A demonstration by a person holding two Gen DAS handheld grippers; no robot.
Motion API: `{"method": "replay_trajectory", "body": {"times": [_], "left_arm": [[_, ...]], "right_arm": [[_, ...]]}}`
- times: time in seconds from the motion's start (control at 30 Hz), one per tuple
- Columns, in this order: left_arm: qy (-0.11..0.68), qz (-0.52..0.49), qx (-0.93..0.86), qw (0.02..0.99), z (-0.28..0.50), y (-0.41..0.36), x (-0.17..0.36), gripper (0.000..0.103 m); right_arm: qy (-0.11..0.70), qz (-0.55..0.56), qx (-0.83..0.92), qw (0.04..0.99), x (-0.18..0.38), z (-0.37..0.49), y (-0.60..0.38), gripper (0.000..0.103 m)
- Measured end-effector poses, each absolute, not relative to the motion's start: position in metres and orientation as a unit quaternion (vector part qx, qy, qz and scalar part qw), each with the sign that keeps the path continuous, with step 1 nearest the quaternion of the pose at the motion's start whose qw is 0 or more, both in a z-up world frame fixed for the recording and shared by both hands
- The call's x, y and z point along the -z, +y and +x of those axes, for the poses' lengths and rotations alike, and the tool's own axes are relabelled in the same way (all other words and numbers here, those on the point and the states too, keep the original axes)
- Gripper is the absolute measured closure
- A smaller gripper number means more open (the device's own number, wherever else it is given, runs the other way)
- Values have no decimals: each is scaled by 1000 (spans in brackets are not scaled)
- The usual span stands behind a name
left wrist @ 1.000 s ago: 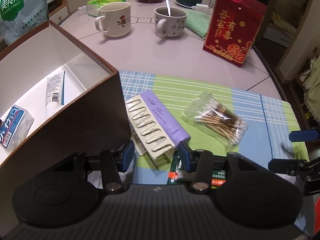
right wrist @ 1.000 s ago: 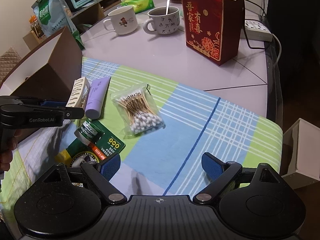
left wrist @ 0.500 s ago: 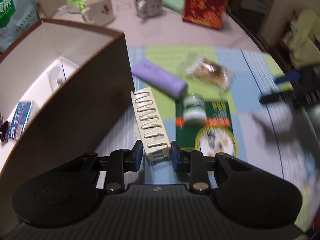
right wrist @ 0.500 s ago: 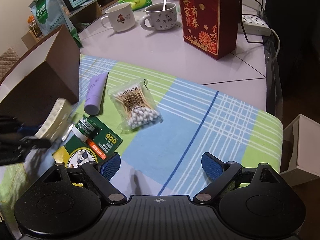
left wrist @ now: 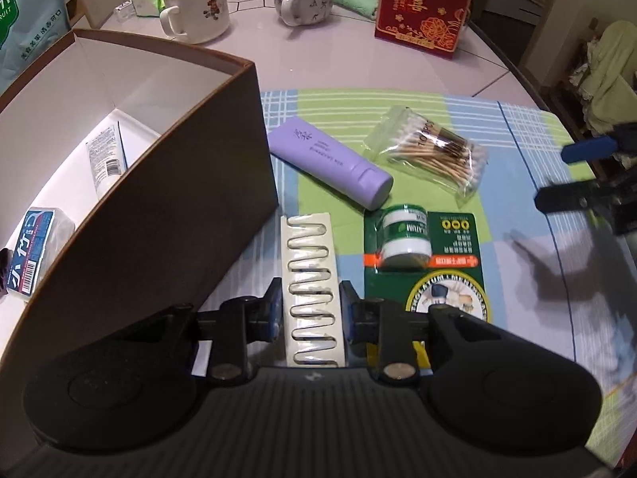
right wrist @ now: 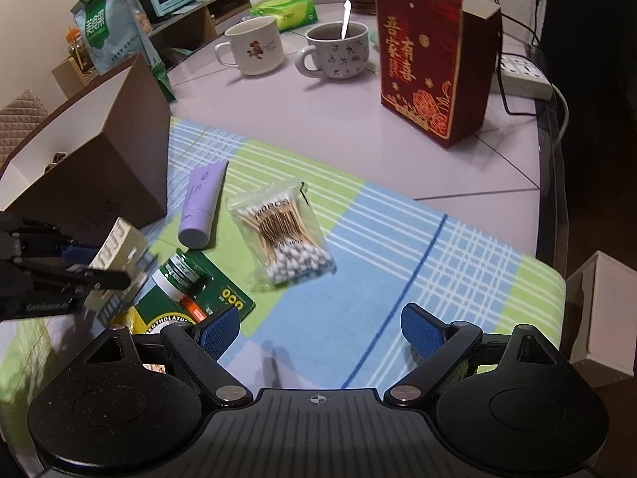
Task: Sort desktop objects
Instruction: 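Grasp the white comb with the left tool, then carry the comb with the left tool while the right tool grasps the cotton swab bag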
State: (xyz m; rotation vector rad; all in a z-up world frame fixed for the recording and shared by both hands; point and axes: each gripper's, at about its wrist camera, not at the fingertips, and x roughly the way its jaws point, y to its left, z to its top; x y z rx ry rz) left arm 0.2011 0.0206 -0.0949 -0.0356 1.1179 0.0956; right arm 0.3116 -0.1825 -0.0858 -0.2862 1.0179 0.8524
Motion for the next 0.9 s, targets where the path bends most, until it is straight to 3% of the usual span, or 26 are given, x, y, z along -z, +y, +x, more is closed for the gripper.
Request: {"method": "replay_trajectory", "body": {"times": [0.53, 0.57, 0.6, 0.77, 0.83, 0.9], "left_arm": [[528, -9, -50, 848, 157, 34, 69, 79], [526, -9, -51, 849, 157, 34, 67, 79], [526, -9, -51, 849, 156, 34, 66, 79], [526, -9, -53, 849, 150, 34, 64, 79], [526, -8, -54, 849, 148, 34, 64, 79], [525, -7, -55, 849, 145, 33, 63, 79]], "right_arm": [[416, -213, -454, 758, 107, 329, -108, 15], [415, -220, -455, 756, 109, 330, -105, 29], [419, -226, -458, 751, 112, 332, -102, 37], [434, -243, -456, 738, 125, 336, -98, 37], [427, -254, -455, 739, 127, 333, -99, 46], [427, -257, -455, 738, 125, 331, -99, 70]]}}
